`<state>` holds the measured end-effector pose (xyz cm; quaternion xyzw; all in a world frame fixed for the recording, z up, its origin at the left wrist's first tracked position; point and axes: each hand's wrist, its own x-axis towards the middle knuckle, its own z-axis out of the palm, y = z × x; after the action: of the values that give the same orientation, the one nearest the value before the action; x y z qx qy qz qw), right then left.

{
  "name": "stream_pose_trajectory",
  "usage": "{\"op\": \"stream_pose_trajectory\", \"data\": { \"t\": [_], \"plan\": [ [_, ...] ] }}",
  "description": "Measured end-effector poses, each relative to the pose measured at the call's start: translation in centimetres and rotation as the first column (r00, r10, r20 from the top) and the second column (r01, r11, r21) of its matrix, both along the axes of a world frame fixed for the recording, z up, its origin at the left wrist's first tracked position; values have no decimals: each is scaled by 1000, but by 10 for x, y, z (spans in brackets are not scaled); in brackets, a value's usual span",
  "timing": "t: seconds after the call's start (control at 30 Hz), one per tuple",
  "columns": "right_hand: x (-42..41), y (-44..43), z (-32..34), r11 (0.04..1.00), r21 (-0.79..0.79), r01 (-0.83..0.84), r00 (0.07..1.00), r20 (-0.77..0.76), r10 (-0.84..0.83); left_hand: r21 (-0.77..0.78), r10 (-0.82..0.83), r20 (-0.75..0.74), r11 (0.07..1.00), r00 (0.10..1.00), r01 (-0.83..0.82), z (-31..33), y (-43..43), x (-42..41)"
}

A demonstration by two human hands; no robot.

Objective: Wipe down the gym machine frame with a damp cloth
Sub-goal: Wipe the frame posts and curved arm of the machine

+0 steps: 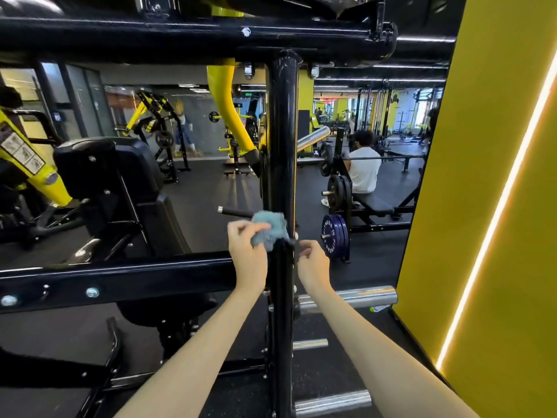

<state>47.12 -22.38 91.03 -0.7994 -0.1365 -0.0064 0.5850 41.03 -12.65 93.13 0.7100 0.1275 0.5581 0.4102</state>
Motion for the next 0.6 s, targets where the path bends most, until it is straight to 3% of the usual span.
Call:
{"op": "stream_pose_trajectory", "data": {
  "t": [0.1,0.23,0.3,0.4,0.47,0.6],
  "plan": [
    [4,5,15,1000,-8,-17,999,39,18,-12,10,62,1000,998,-10,61,-4,11],
    [7,4,23,999,16,-51,998,49,50,179,100,163,975,982,-129,106,-18,36],
    [12,1,20,999,17,-51,997,55,50,381,126,129,909,984,-166,111,-29,47],
    [16,-9,13,999,23,-43,998,45,41,678,215,34,713,976,-180,88,-38,61],
    [17,-19,7,999,15,-43,998,35,43,777,273,-51,615,961,-134,45,-37,62],
    [17,-34,-11,994,-65,-89,996,2,89,817,228,-194,575,954,28,-30,-26,32]
  ]
}}
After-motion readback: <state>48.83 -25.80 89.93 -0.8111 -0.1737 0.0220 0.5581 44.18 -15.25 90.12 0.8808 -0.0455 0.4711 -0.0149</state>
